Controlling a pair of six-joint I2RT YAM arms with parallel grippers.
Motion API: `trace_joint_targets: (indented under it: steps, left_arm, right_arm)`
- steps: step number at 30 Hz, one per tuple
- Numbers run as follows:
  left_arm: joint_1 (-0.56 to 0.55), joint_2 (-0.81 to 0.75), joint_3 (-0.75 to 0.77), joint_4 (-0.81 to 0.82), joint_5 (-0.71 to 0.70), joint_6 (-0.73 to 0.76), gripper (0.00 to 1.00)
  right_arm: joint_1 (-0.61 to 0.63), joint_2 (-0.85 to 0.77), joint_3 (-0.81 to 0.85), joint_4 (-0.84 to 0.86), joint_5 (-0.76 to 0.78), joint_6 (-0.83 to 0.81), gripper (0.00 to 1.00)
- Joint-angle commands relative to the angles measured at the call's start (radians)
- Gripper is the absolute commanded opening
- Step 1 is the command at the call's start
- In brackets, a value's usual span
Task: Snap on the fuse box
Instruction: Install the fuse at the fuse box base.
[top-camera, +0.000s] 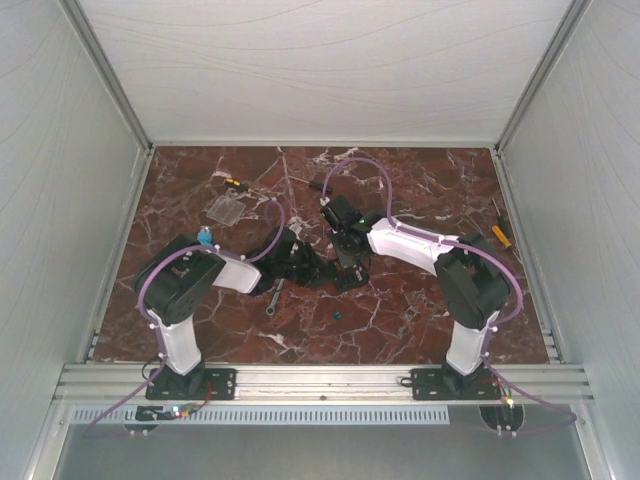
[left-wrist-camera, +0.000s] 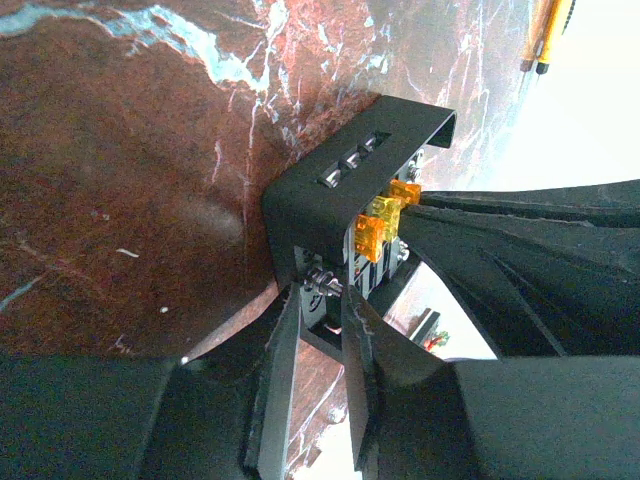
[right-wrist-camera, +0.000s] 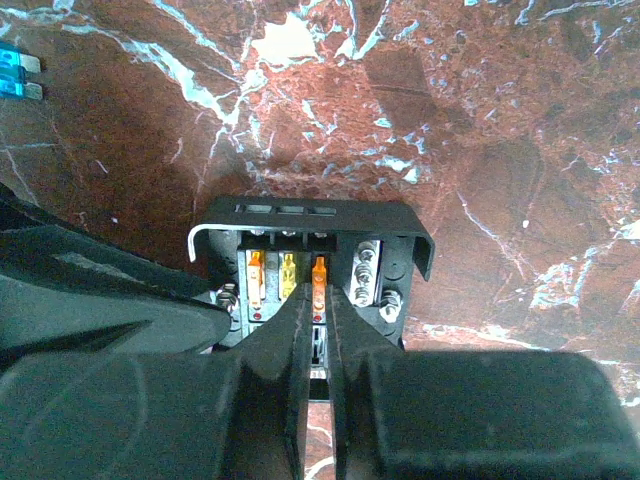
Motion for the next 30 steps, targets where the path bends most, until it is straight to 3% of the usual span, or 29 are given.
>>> trace_joint_targets:
  steps: [1, 14, 30]
  left_arm:
    - [-0.006, 0.007, 0.004, -0.065, -0.023, 0.016, 0.22]
    - [-0.006, 0.013, 0.007, -0.071, -0.023, 0.018, 0.22]
    - [-0.007, 0.018, 0.006, -0.072, -0.023, 0.013, 0.22]
  right_arm:
    - [-0.007, 0.021, 0.038, -0.002, 0.006, 0.01, 0.01]
    - [-0.026, 0.037, -0.005, -0.042, 0.044, -0.05, 0.0]
    - [-0.016, 0.185, -0.029, -0.024, 0.022, -0.069, 0.0]
